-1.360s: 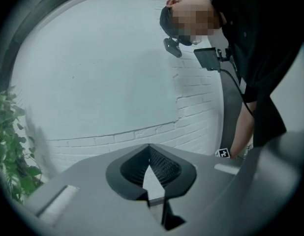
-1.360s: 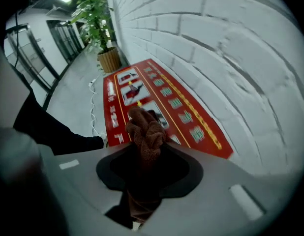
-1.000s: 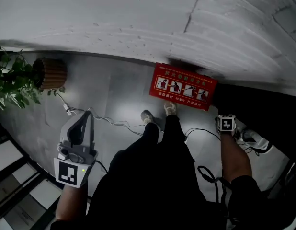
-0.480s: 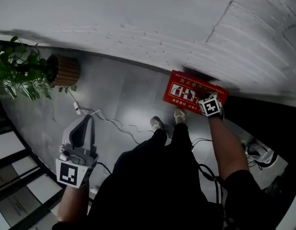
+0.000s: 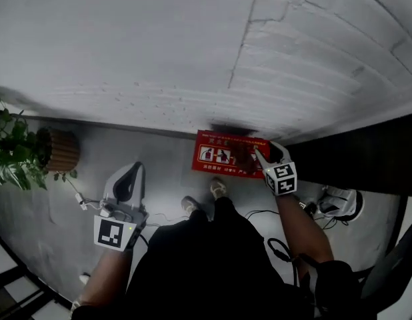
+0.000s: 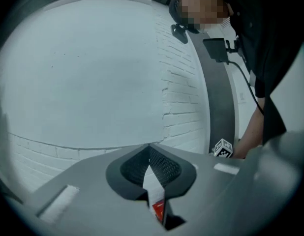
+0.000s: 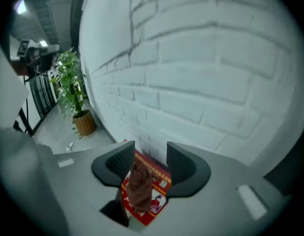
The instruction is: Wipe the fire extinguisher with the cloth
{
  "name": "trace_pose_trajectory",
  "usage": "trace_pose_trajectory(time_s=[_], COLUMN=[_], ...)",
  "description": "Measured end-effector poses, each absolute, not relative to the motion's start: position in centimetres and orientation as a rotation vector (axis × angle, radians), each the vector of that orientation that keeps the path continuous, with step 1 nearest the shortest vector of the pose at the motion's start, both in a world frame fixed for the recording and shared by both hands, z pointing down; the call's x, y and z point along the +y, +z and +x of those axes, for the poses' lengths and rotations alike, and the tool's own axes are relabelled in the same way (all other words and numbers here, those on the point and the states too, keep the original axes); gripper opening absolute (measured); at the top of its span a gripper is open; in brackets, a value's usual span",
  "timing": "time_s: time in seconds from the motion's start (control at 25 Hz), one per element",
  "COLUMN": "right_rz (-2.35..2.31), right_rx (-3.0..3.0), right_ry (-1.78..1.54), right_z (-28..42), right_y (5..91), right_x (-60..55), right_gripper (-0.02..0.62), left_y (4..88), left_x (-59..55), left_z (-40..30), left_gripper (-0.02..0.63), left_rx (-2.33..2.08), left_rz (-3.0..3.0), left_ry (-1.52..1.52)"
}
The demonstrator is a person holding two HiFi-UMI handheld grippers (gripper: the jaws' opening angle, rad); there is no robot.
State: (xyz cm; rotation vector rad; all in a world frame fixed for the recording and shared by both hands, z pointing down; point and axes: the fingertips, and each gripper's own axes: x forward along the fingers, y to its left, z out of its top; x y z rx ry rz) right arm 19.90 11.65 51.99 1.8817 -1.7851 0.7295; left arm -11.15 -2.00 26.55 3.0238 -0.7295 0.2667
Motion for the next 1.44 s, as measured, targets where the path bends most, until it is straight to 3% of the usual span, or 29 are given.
trace_pose_trajectory(time_s=[0.16,0.32,1.0,1.24,1.44], right_rz=[2.122,2.28,2.291,2.304,2.276], right_rx=[-1.739,-1.695,-1.716,-1.615,-1.655], right_ry=[0.484,0.421,0.481,0.567,0.615], right_z=[21.2,21.7,22.4,25.7,21.7], right_y=[43.6,41.0,43.3,45.5,45.3], right_x=[12.2,14.8,14.9,18.3,14.7], right_gripper=[0.151,0.003,0.002,0.002,0.002], left_y=[28.4,24.8,25.3,27.7,26.1], left_x=[-2.4,-0.7,-1.6,0.8,-0.5], left_z=[-2.9,0.8,1.4,2.7,-1.2], left_gripper=[0.0,0.0,0.0,0.0,0.0], left_rx=[-0.524,-0.474,-0.558,-0.515,-0.506], left_rz=[3.014,3.085,3.174,3.167,3.149], left_ry=[0.176,-0.014,0.033,0.102,0.17])
